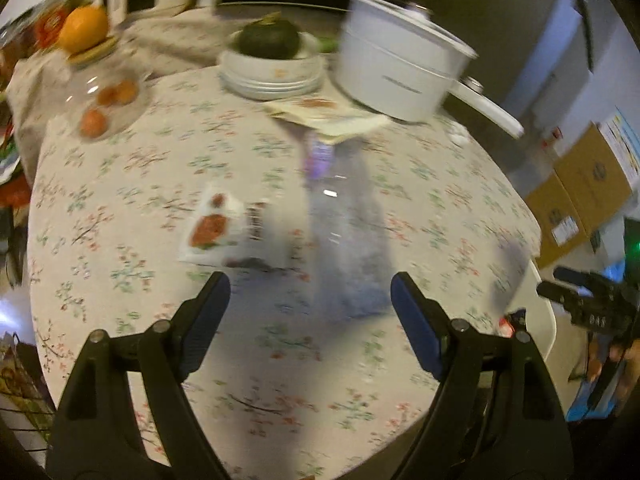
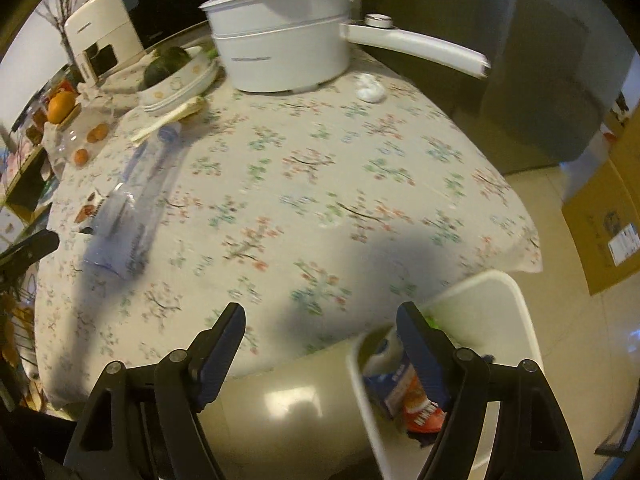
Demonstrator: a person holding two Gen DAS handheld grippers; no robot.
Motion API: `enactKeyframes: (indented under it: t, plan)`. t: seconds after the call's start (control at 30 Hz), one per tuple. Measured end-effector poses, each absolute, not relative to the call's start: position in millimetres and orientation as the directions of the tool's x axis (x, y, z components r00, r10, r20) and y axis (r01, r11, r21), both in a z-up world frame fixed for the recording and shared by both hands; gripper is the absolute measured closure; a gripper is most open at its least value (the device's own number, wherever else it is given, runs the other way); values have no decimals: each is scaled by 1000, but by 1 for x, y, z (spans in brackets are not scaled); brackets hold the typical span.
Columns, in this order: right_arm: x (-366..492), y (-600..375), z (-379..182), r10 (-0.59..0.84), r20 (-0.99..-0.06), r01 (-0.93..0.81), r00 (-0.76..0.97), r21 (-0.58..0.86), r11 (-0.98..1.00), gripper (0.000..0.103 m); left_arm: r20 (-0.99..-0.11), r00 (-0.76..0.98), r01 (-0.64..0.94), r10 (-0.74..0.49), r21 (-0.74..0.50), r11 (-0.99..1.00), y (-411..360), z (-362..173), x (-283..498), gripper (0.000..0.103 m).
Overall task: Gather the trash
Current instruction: 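Grasp the white snack packet with the left tool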
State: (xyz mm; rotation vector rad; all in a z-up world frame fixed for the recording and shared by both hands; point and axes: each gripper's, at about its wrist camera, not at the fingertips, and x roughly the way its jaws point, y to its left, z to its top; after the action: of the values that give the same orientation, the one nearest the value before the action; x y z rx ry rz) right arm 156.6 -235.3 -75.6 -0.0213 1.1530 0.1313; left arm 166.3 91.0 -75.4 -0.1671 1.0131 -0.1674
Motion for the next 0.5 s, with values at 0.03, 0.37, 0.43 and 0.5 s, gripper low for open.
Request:
enactKeyframes:
  t: [0.03,0.37,0.43,0.5]
  plan:
    - [159,-228,-76,96,-913,-126,397,50,991,23,-830,519,44,-206,-215,976,96,-77,168,20]
    - [173,-189,-88,93,-922,-178,376,27,984,23,-856,473,-112,-208,-293,950,138,-118,200,21]
    - [174,-184,-90,89,-924,-183,372,22,983,23,-854,472,-133,-219,-315,940,141,-128,205,24]
    - [175,-182,-91,86,-925,-185,370,17,983,23,-852,468,-164,-235,-345,924,146,-137,210,30]
